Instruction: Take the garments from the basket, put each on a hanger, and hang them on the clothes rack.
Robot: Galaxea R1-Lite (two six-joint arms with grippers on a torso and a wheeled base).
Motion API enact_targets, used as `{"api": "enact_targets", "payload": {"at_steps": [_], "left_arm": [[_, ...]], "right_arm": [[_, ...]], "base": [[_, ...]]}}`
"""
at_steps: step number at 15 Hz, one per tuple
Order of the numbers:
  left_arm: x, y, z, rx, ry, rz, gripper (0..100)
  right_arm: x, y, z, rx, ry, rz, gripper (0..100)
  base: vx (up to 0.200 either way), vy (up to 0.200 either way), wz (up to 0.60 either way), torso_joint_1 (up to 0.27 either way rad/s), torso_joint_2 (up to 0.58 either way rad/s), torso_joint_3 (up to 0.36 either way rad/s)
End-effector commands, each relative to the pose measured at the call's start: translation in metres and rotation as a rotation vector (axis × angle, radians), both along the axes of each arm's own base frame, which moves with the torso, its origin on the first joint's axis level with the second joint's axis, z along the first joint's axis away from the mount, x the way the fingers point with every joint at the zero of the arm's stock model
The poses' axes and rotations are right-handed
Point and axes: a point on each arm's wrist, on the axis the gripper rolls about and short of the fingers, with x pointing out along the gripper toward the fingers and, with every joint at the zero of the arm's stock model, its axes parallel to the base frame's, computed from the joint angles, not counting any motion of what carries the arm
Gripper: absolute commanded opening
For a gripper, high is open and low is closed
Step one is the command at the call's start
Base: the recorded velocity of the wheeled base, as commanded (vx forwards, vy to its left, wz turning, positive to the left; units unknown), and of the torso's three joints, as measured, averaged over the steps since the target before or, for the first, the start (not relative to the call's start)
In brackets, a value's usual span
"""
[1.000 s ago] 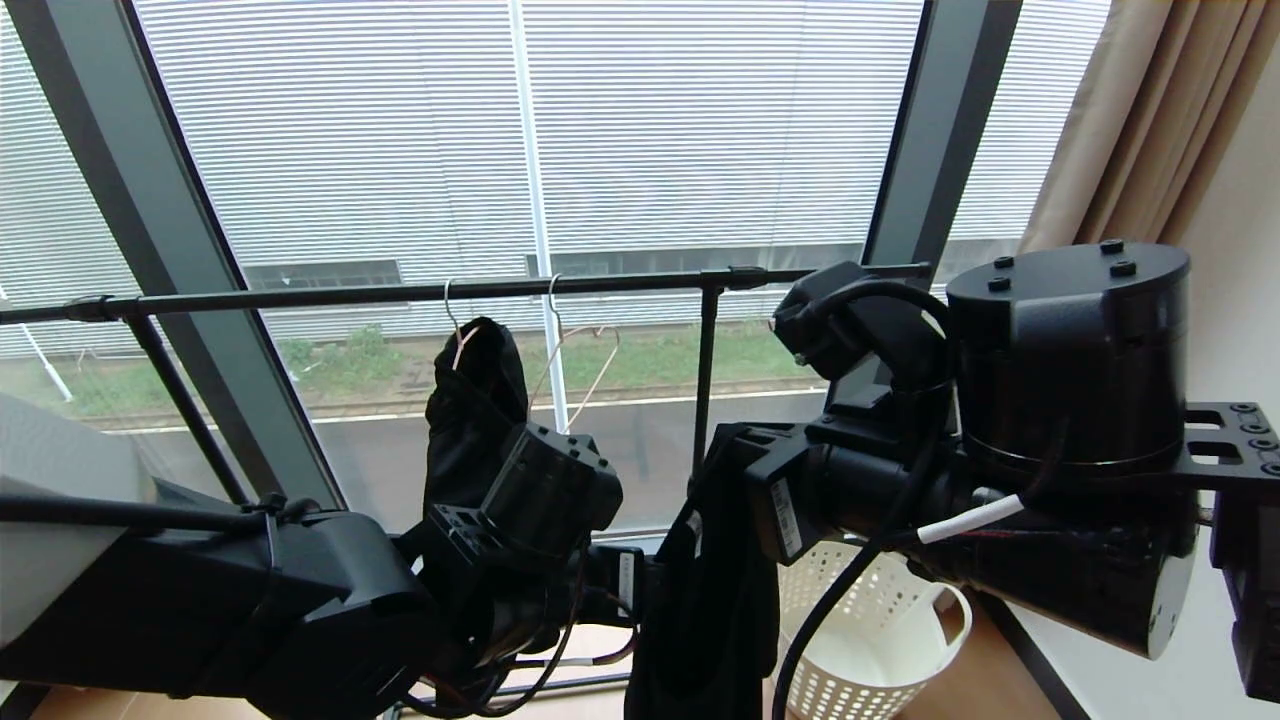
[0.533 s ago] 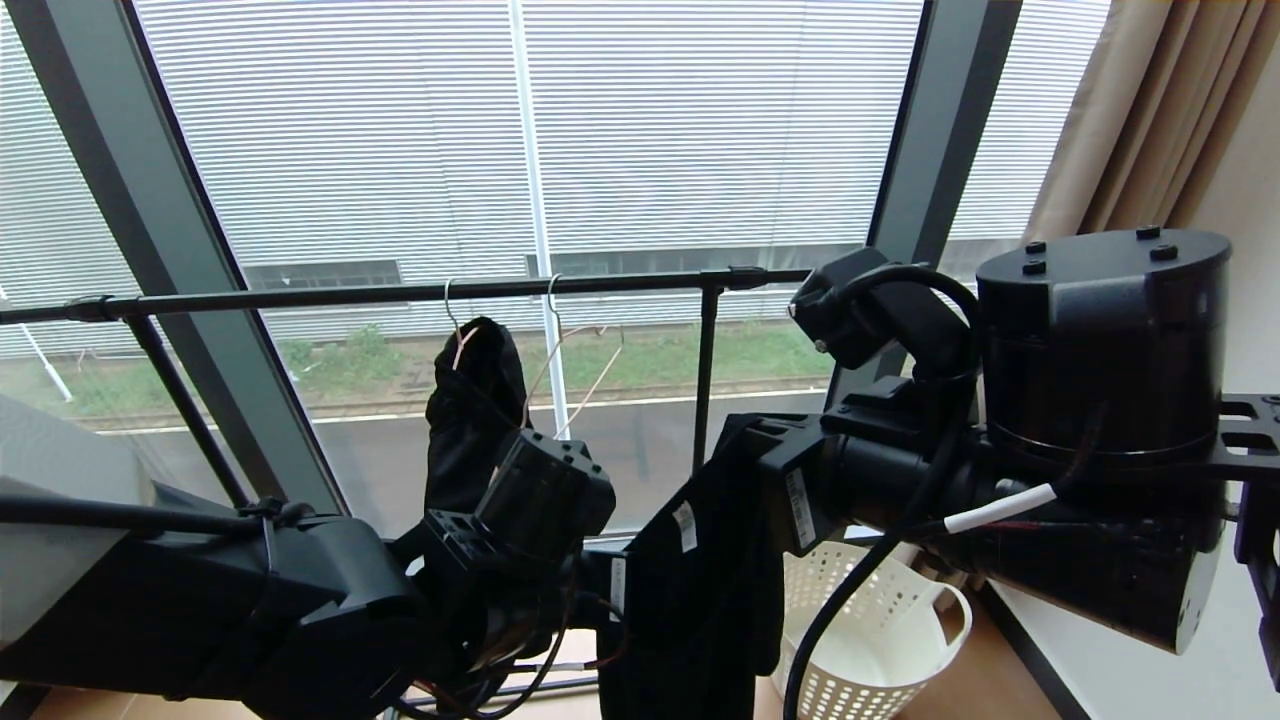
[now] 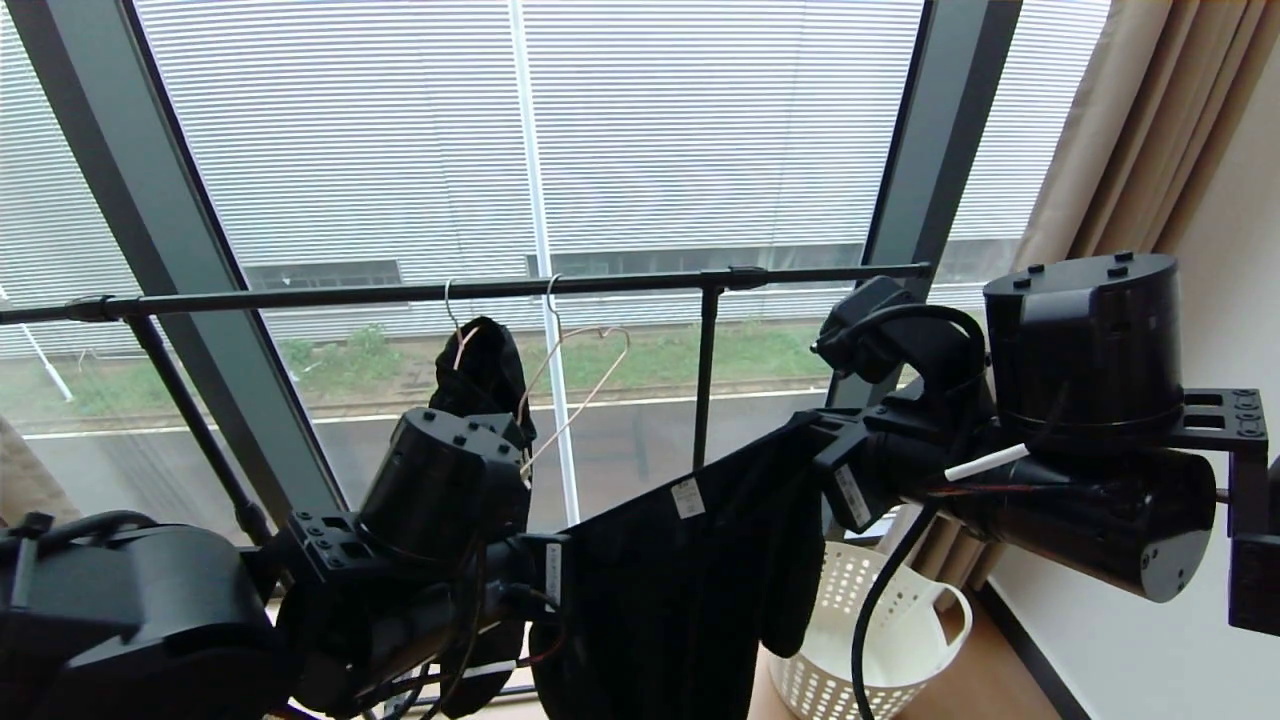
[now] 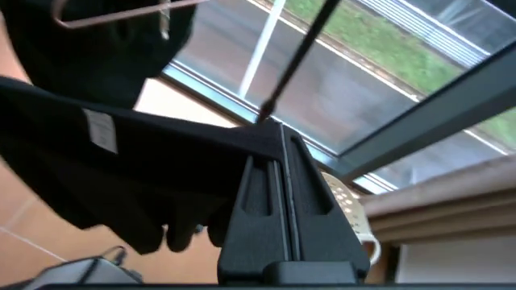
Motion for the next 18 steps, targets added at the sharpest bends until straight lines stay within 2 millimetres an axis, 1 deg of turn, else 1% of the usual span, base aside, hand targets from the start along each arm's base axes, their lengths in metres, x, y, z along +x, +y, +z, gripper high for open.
{"api": "enact_targets", "payload": {"at_steps": [1,4,7,8,9,11,13,15,18], "left_arm": [[-0.007,0.009,0.02,-0.033,-0.061,-0.005,0],[-0.004,0.008,0.025,-0.001,-0.096,-0.037,0],[-0.003,0.007,0.028,-0.004,-0.105,-0.035,0],[-0.002,0.01,0.033,-0.015,-0.122,-0.025,0],[-0.001,0.01,0.034,-0.016,-0.125,-0.023,0],[0.005,0.012,0.042,-0.029,-0.151,-0.005,0],[0.015,0.014,0.052,-0.018,-0.193,-0.005,0],[0.025,0.007,0.059,-0.027,-0.215,-0.007,0],[0.045,-0.007,0.073,-0.024,-0.215,-0.005,0]], "right_arm": [[0.004,-0.007,-0.01,-0.079,0.001,-0.046,0],[0.005,-0.006,-0.014,-0.112,-0.003,-0.088,0],[0.003,-0.002,-0.016,-0.12,-0.004,-0.083,0],[0.005,-0.001,-0.019,-0.128,0.005,-0.083,0],[0.005,0.0,-0.02,-0.131,0.008,-0.082,0],[-0.001,-0.001,-0.022,-0.154,0.008,-0.06,0],[-0.015,-0.002,-0.019,-0.161,-0.005,-0.017,0],[-0.033,0.0,-0.015,-0.176,-0.026,0.052,0],[-0.059,0.018,-0.019,-0.189,-0.026,0.179,0]], "base": [[0.0,0.0,0.0,0.0,0.0,0.0],[0.0,0.0,0.0,0.0,0.0,0.0],[0.0,0.0,0.0,0.0,0.0,0.0],[0.0,0.0,0.0,0.0,0.0,0.0],[0.0,0.0,0.0,0.0,0.0,0.0],[0.0,0.0,0.0,0.0,0.0,0.0],[0.0,0.0,0.0,0.0,0.0,0.0],[0.0,0.0,0.0,0.0,0.0,0.0],[0.0,0.0,0.0,0.0,0.0,0.0]]}}
